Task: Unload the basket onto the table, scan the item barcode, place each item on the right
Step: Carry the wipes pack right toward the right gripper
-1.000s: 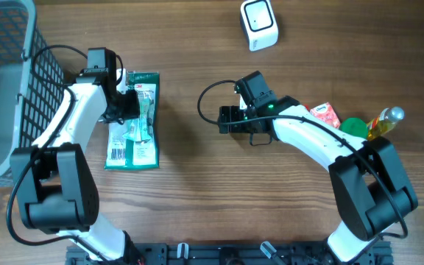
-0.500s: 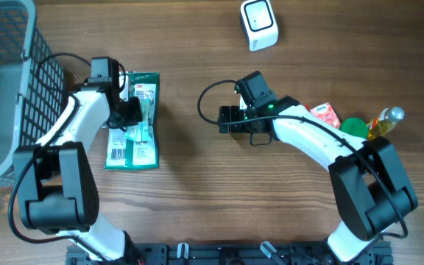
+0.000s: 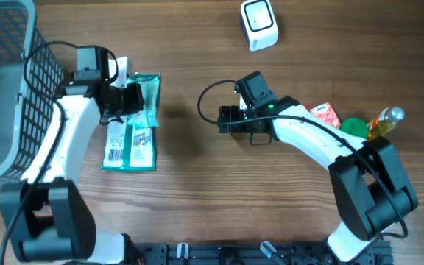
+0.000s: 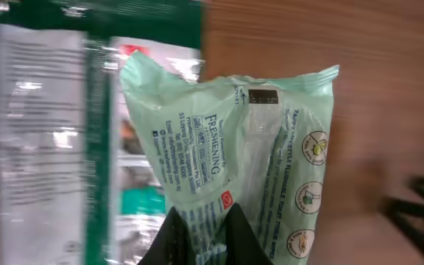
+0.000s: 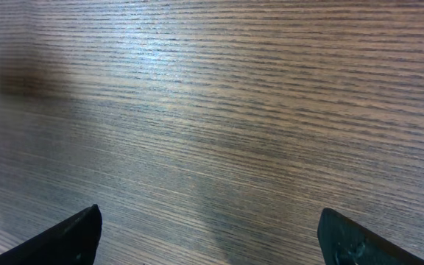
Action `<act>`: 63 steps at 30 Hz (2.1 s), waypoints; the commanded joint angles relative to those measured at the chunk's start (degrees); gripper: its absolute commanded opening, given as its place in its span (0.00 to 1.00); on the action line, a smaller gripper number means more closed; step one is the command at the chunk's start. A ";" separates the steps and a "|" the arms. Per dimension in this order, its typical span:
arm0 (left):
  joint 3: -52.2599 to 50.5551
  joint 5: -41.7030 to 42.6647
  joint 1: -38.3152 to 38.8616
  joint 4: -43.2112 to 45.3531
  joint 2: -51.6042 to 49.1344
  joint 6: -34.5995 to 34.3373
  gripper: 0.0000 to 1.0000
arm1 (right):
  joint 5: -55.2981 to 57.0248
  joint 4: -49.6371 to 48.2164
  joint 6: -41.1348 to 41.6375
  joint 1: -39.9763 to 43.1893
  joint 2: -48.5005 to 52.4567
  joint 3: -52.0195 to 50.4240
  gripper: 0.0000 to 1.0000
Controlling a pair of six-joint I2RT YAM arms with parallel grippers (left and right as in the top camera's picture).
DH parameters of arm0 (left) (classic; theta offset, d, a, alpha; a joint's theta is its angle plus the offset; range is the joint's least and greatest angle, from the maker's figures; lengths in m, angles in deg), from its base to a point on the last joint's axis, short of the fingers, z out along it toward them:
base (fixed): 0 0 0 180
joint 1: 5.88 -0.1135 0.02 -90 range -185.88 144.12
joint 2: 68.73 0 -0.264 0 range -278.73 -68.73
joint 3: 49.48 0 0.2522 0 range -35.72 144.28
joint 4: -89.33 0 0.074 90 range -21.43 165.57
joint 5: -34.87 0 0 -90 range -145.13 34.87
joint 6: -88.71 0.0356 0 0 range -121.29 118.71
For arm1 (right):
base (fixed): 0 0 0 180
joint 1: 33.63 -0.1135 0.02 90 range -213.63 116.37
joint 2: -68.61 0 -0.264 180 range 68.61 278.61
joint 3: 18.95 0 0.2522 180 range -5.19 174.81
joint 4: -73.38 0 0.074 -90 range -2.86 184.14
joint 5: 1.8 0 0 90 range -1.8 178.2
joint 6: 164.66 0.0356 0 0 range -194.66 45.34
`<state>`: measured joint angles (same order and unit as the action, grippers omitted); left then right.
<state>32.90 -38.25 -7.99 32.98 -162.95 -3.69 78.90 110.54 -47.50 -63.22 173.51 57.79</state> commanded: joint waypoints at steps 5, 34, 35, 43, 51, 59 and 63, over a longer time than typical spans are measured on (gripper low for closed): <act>0.59 9.66 3.98 -6.40 -1.22 0.22 0.04 | 1.03 -0.31 -0.17 -0.13 1.18 -0.76 0.93; -2.29 10.23 20.31 8.04 -5.88 -13.62 0.04 | -37.92 2.29 -13.07 13.51 1.18 -0.76 0.04; -2.29 13.09 20.24 6.47 -5.92 -9.64 0.04 | -37.73 2.05 -13.03 12.68 1.18 -0.76 0.04; -3.19 17.18 20.26 0.92 -5.99 -5.27 0.04 | -28.87 -1.11 -5.46 8.04 2.08 -0.74 0.04; -8.31 17.20 20.24 5.75 -6.14 -5.51 0.05 | -31.87 -4.04 -5.33 7.02 7.61 -0.76 0.04; -8.31 27.39 20.26 7.89 -6.21 -5.33 0.04 | -31.41 -4.92 -5.31 6.91 8.33 -0.74 0.04; -8.31 26.45 20.24 8.02 -9.62 -5.25 0.04 | -31.17 -4.94 -5.33 6.91 8.33 -0.76 0.04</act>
<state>24.96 -12.79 12.38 40.90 -169.57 -10.31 47.95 105.86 -52.81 -56.11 181.05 57.61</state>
